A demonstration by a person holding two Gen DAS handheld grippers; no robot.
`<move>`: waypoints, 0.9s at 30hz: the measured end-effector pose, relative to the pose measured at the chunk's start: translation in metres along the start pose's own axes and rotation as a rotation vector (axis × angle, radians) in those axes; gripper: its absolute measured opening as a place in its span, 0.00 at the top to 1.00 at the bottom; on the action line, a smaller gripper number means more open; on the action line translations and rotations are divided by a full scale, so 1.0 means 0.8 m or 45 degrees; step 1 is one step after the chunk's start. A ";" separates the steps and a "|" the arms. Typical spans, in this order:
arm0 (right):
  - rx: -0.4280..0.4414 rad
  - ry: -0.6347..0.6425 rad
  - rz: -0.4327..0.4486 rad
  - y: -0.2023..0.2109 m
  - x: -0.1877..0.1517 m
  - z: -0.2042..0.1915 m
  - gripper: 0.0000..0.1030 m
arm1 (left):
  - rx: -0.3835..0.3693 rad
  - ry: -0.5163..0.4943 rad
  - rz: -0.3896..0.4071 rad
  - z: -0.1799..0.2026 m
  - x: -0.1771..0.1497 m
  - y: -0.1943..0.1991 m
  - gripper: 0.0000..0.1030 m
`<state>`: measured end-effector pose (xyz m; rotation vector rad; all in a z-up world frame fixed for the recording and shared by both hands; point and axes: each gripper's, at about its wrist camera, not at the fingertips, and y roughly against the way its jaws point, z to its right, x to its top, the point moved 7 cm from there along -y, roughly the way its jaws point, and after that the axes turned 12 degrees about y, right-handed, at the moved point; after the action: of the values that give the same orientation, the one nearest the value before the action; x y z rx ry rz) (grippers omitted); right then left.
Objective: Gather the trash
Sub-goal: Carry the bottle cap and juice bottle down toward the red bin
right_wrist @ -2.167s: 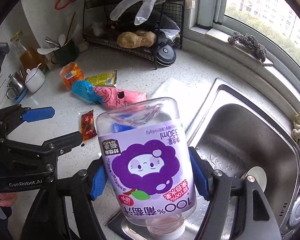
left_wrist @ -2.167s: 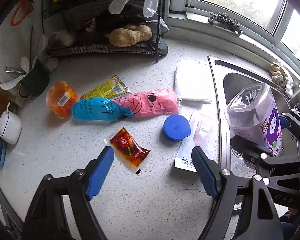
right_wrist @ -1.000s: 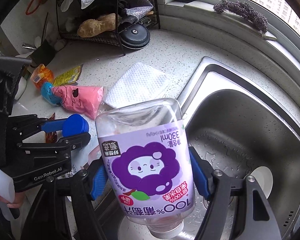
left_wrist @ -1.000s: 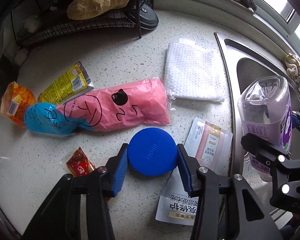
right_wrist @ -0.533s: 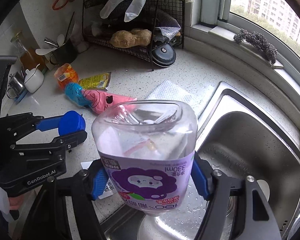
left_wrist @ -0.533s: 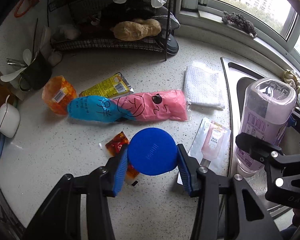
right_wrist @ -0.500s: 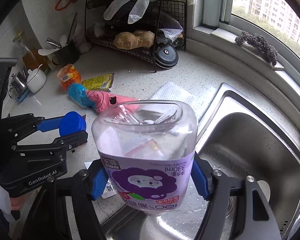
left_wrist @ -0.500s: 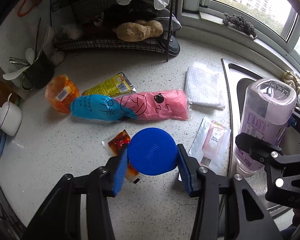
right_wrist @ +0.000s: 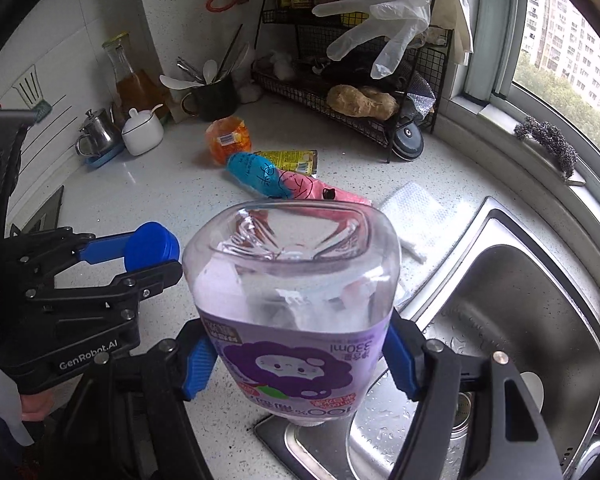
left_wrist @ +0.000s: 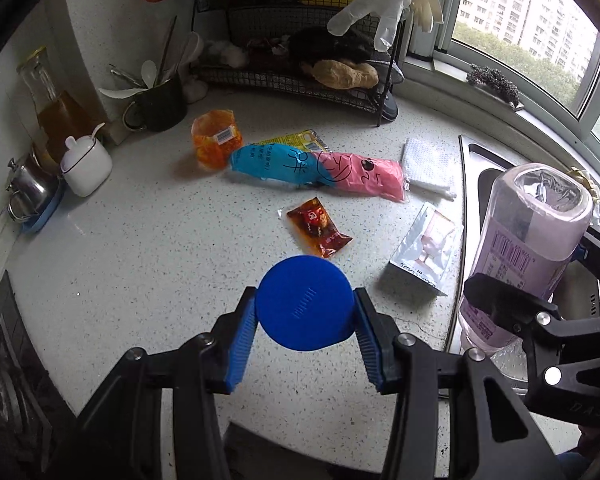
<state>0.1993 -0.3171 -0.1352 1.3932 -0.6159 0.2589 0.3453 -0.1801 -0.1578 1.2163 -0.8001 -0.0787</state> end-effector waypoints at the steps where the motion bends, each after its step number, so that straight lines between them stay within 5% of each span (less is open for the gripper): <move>1: 0.009 0.011 0.008 0.005 -0.003 -0.008 0.33 | 0.008 0.012 0.005 -0.006 -0.008 0.006 0.57; 16: 0.155 0.184 0.014 0.059 -0.091 -0.147 0.33 | 0.084 0.229 -0.001 -0.084 -0.192 0.104 0.57; 27: 0.248 0.295 -0.135 0.036 -0.189 -0.215 0.33 | 0.110 0.393 -0.159 -0.117 -0.340 0.087 0.57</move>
<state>0.1042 -0.1178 -0.2030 1.5510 -0.3302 0.3972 0.1765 0.0465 -0.2464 1.3205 -0.4622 0.0420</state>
